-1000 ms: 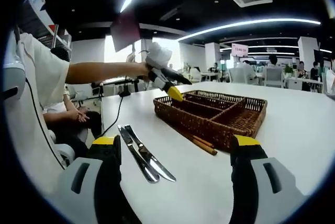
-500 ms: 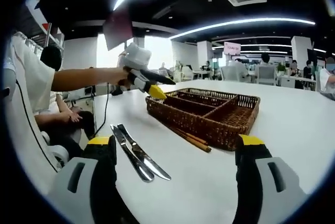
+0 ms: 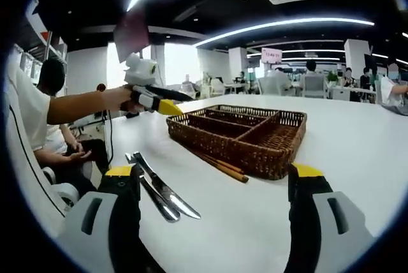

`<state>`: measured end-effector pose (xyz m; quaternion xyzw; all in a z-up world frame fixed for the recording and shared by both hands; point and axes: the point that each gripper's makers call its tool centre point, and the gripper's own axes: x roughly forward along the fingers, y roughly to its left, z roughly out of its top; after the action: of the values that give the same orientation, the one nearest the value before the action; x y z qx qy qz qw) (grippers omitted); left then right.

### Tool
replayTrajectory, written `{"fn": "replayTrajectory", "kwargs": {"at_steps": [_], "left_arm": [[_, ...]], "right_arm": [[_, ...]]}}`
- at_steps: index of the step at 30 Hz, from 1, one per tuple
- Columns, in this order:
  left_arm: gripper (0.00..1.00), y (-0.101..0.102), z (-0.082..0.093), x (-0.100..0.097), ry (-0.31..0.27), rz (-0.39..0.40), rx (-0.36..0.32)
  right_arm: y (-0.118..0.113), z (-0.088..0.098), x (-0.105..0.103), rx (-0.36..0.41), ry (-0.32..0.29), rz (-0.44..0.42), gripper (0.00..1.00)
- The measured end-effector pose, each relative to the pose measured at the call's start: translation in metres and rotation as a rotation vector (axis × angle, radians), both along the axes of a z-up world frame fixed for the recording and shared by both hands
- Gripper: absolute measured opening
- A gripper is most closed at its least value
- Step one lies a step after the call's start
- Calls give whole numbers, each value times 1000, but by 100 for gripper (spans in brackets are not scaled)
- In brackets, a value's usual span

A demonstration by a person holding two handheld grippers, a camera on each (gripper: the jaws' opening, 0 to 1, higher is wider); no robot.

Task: Arrange the knives, forks, and spoons in their matching storage slots by inserting each utensil handle-first until every utensil is classified and aligned in the correct compartment

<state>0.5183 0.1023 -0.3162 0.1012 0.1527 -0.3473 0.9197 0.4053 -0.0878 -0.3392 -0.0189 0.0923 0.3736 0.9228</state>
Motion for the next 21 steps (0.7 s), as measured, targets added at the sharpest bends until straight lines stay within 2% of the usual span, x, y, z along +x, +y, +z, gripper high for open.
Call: {"fn": "replayTrajectory", "kwargs": {"at_steps": [3,8,12,16,18,21], "left_arm": [[100,-5,-1,-10,29,-12,-46],[100,-3,-1,-19,14,-11,-25],[100,1,-1,-25,20,0,-52],[100,2,-3,-31,8,0,-46],[100,4,0,-35,-29,-2,-27],[100,8,0,-39,-33,8,-32]], "right_arm": [[-2,2,2,-2,-7,-10,100],[-6,3,3,-13,-5,-32,100],[-3,4,2,-15,-5,-29,100],[0,3,0,-19,0,-22,100],[0,3,0,-23,2,-15,100],[0,1,1,-30,14,-8,100]]}}
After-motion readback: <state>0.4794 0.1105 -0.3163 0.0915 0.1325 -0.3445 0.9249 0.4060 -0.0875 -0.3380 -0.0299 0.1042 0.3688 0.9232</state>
